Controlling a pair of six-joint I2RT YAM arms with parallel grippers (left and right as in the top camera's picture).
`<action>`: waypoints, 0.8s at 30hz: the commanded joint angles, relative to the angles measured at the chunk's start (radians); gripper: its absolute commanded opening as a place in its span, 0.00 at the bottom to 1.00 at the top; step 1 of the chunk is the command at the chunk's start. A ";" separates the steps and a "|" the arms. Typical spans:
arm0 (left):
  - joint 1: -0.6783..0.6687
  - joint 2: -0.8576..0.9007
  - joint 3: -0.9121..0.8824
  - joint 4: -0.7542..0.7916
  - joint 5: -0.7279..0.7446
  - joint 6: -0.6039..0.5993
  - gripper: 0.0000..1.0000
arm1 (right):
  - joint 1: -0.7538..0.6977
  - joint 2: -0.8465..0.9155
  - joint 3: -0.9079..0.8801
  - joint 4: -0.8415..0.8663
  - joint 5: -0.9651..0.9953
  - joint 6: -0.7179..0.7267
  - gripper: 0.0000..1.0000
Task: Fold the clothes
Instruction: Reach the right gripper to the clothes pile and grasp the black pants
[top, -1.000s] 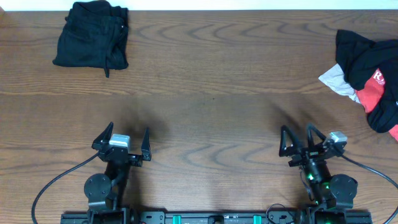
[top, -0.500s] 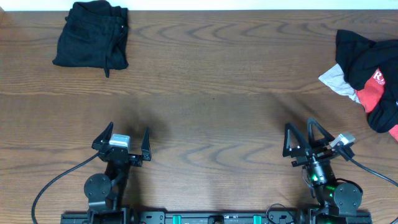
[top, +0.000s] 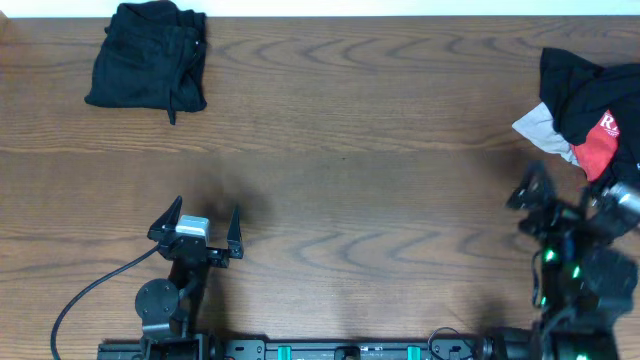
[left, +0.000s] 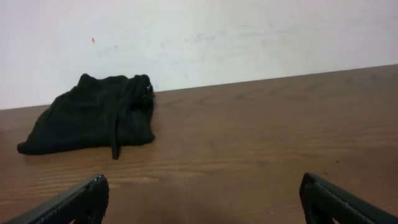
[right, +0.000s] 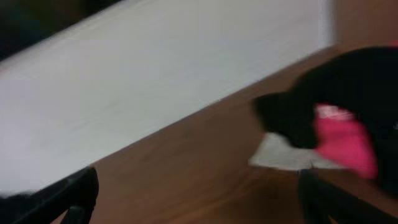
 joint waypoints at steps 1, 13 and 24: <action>0.003 -0.006 -0.014 -0.041 0.010 0.017 0.98 | -0.057 0.178 0.126 -0.027 0.144 -0.040 0.99; 0.003 -0.006 -0.014 -0.041 0.010 0.017 0.98 | -0.504 0.760 0.567 -0.251 -0.073 -0.047 0.99; 0.003 -0.006 -0.014 -0.041 0.010 0.017 0.98 | -0.713 0.970 0.574 -0.208 -0.104 -0.050 0.99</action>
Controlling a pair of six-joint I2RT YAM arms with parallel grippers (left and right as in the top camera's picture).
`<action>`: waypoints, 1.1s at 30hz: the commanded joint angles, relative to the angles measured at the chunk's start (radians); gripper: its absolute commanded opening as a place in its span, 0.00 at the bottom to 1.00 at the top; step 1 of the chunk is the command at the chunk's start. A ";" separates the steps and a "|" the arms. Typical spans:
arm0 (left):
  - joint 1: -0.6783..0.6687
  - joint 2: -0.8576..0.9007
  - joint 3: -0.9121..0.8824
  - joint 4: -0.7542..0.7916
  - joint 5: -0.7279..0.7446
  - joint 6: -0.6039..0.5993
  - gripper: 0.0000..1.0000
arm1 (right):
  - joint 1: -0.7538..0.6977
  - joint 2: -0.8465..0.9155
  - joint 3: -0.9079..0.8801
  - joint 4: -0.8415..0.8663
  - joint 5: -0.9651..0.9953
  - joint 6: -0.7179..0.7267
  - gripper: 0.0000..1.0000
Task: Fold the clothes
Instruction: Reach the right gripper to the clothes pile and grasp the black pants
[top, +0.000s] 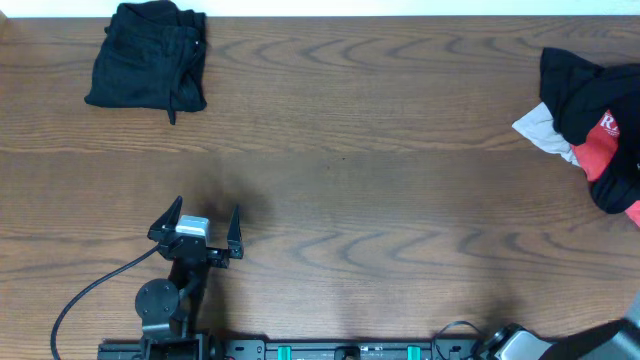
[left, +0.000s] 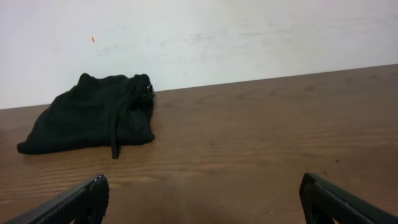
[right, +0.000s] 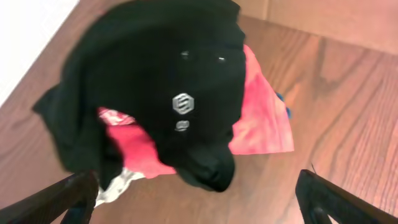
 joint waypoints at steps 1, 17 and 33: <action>0.003 -0.006 -0.016 -0.038 0.010 0.017 0.98 | -0.038 0.040 0.014 0.030 -0.017 -0.018 0.99; 0.003 -0.006 -0.016 -0.038 0.010 0.017 0.98 | -0.229 0.336 0.014 0.261 -0.408 -0.239 0.99; 0.003 -0.006 -0.016 -0.038 0.010 0.017 0.98 | -0.225 0.528 0.014 0.441 -0.496 -0.266 0.82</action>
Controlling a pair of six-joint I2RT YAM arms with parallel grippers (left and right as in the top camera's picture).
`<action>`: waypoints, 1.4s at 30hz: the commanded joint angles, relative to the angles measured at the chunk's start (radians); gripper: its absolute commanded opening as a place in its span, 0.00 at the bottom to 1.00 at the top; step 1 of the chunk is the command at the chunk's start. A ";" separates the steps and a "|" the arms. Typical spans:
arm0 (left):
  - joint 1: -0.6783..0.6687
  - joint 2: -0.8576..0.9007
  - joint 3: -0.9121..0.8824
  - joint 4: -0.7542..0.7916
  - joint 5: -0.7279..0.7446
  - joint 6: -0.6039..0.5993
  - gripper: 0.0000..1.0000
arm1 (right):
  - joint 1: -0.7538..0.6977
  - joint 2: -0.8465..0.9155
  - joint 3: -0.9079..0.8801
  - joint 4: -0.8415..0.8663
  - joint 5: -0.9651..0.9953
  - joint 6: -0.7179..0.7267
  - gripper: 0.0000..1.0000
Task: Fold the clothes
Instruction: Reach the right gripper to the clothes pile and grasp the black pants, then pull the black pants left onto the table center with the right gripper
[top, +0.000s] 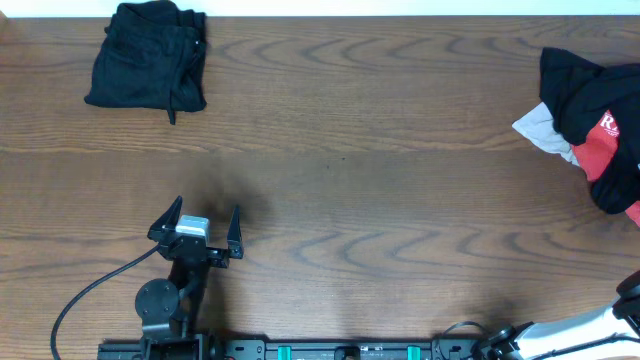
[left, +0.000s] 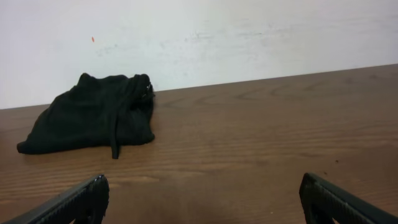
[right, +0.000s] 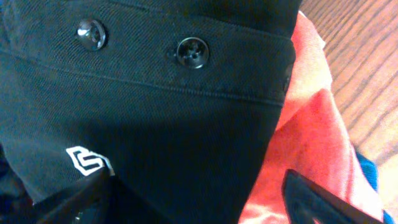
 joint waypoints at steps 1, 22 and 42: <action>0.003 -0.006 -0.016 -0.038 0.010 0.017 0.98 | -0.002 0.008 0.014 0.014 -0.017 -0.021 0.76; 0.003 -0.006 -0.016 -0.038 0.010 0.017 0.98 | -0.007 -0.127 0.014 0.033 -0.136 -0.011 0.01; 0.003 -0.006 -0.016 -0.038 0.010 0.017 0.98 | 0.308 -0.454 0.014 0.039 -0.396 0.325 0.01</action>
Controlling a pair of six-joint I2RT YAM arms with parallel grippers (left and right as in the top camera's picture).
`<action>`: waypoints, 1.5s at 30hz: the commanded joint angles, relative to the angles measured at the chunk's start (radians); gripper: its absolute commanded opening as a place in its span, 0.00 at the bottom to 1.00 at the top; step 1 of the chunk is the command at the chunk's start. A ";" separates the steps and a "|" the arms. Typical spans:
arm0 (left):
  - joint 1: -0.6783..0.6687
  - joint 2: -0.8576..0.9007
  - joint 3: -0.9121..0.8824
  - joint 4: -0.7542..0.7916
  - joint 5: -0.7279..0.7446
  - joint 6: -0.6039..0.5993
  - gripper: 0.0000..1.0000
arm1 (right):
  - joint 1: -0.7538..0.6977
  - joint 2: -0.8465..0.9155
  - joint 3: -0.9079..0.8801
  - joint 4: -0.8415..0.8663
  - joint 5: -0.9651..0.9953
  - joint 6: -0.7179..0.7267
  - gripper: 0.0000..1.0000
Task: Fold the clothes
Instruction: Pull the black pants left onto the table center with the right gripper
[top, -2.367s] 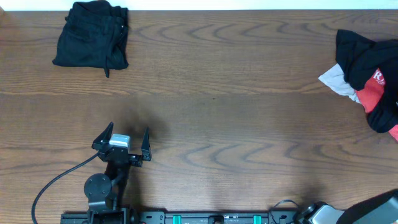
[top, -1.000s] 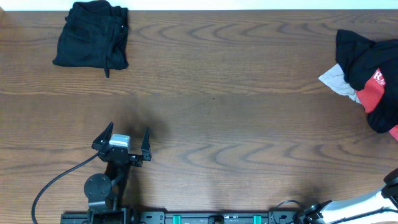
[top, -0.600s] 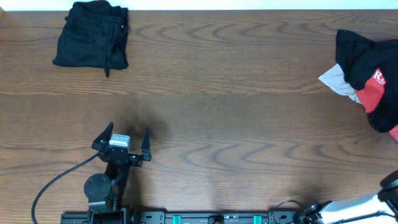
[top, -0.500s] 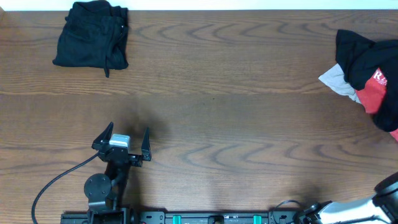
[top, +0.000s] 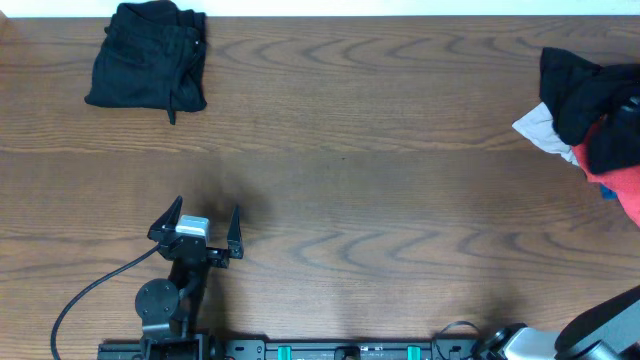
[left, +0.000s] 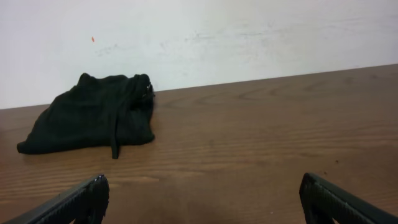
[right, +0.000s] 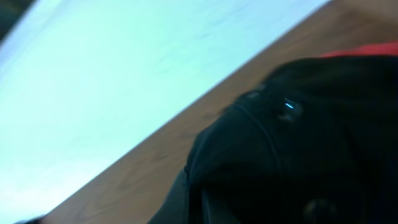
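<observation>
A folded black garment (top: 148, 68) lies at the table's far left corner and shows in the left wrist view as the same dark bundle (left: 93, 121). My left gripper (top: 195, 228) rests open near the front edge, with bare wood between its fingertips (left: 202, 186). At the far right lies a heap: a black shirt (top: 585, 95) bunched over a red garment (top: 625, 195) and a pale one (top: 535, 128). The black shirt (right: 298, 155) fills the right wrist view up close and hides my right gripper's fingers. The gripper appears shut on it.
The brown wooden table (top: 380, 180) spreads between the folded garment and the heap. A white wall (left: 249, 31) runs along the table's far edge. A black cable (top: 85, 300) trails from the left arm's base at the front.
The right wrist camera now tilts up toward the wall, with the black shirt still against it. Overhead, the black shirt has bunched over the red logo patch. The left arm has not moved.
My right gripper stood open near the heap at the table's right. Then it looked down on the black shirt, then pressed close onto its buttoned placket with fingers wide apart. Now the shirt is gathered and shifted. The left gripper stayed open and still throughout.
</observation>
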 joint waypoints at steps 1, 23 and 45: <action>0.003 -0.006 -0.016 -0.038 0.010 0.017 0.98 | 0.117 -0.075 0.014 0.005 -0.074 0.083 0.01; 0.003 -0.006 -0.016 -0.038 0.010 0.017 0.98 | 1.093 -0.063 0.012 -0.389 0.271 0.084 0.01; 0.003 -0.006 -0.016 -0.038 0.010 0.017 0.98 | 0.954 -0.242 0.019 -0.681 0.703 -0.024 0.99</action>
